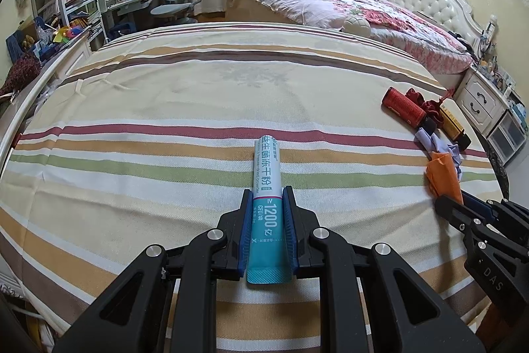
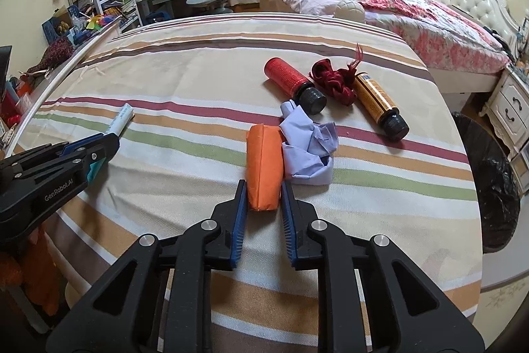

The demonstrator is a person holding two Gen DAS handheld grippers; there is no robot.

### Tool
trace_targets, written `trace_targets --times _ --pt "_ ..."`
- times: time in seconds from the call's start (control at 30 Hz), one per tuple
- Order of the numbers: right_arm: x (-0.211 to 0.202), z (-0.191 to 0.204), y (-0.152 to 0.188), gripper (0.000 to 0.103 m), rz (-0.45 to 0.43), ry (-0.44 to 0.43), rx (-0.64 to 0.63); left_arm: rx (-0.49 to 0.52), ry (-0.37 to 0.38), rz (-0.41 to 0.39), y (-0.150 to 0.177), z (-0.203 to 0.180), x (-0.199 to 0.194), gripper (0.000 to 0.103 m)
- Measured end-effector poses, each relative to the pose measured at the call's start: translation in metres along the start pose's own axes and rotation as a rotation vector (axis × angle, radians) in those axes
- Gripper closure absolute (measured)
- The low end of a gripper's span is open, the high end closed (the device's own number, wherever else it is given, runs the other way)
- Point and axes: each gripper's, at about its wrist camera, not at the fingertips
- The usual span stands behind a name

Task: Collect trash
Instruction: 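Grasp the orange cloth with the right tool while the left holds the tube, then carry the teal tube and orange cloth in both tools over the bin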

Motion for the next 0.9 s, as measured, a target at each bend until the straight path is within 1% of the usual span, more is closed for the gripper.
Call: trace_targets --times 0.2,0.47,0.6,0.9 --pt "-0.008 0.000 0.001 0.084 -0.010 -0.017 0.011 -0.003 0.001 0.000 0.000 0.000 0.000 0.084" --pt "-0.030 -0.007 -0.004 0.084 -0.070 -0.033 0.041 0.005 0.010 -0.022 -0.004 -0.003 -0.011 0.084" --pt "-0.038 -0.017 -0.007 0.084 -0.102 -0.014 0.058 0.011 0.018 -0.043 -0.008 -0.008 -0.018 0.084" --pt "-0.051 -0.071 -0.012 0.084 -0.156 0.082 0.156 0.059 0.061 -0.079 -0.020 -0.043 -0.025 0.084"
Point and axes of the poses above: each gripper's, at about its wrist camera, not at the fingertips, and x roughly the way its jaws point, z to its left, y to its underside, and after that the axes turned 7 degrees about x, right-handed
